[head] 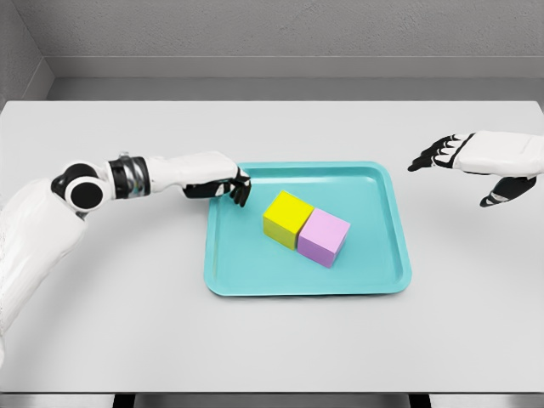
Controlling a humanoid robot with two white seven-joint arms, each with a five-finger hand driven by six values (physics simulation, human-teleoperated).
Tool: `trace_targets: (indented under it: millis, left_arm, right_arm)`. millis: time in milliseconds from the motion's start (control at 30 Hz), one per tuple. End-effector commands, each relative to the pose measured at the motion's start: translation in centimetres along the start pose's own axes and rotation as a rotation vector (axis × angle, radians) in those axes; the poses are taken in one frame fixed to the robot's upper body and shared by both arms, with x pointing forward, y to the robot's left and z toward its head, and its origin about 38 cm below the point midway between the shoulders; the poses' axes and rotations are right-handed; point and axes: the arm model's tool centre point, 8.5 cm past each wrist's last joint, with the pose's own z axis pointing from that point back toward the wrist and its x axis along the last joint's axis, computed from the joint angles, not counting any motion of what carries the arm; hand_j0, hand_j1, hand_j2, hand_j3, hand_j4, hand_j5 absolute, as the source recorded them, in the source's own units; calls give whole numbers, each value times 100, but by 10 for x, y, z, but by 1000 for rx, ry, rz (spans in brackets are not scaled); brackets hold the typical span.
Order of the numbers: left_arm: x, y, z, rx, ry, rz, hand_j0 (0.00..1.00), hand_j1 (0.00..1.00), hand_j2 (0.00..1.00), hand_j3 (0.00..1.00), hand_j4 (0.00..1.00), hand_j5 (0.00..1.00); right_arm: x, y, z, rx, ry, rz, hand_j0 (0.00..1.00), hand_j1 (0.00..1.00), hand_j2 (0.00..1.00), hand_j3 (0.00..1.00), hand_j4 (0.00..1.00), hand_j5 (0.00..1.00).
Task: Push two cubes
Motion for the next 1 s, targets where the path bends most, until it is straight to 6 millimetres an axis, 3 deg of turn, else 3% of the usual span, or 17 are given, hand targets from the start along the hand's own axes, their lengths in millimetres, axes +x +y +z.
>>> trace_targets:
  millis: [0, 533, 967]
  left_arm:
    - [5, -4, -9, -14, -13, -3, 23, 23, 23, 23, 23, 23]
    - [18, -13, -29, -51, -49, -18, 23, 23, 23, 23, 23, 23]
    - [21, -14, -34, -64, -56, -26, 23, 23, 23, 23, 23, 23]
  right_arm:
    - [0, 0, 1, -3, 1, -5, 100, 100, 100, 100, 100, 100]
    - [0, -1, 2, -3, 4, -2, 100, 100, 100, 100, 100, 100]
    - [0, -1, 2, -2, 2, -3, 100, 100, 100, 100, 100, 100]
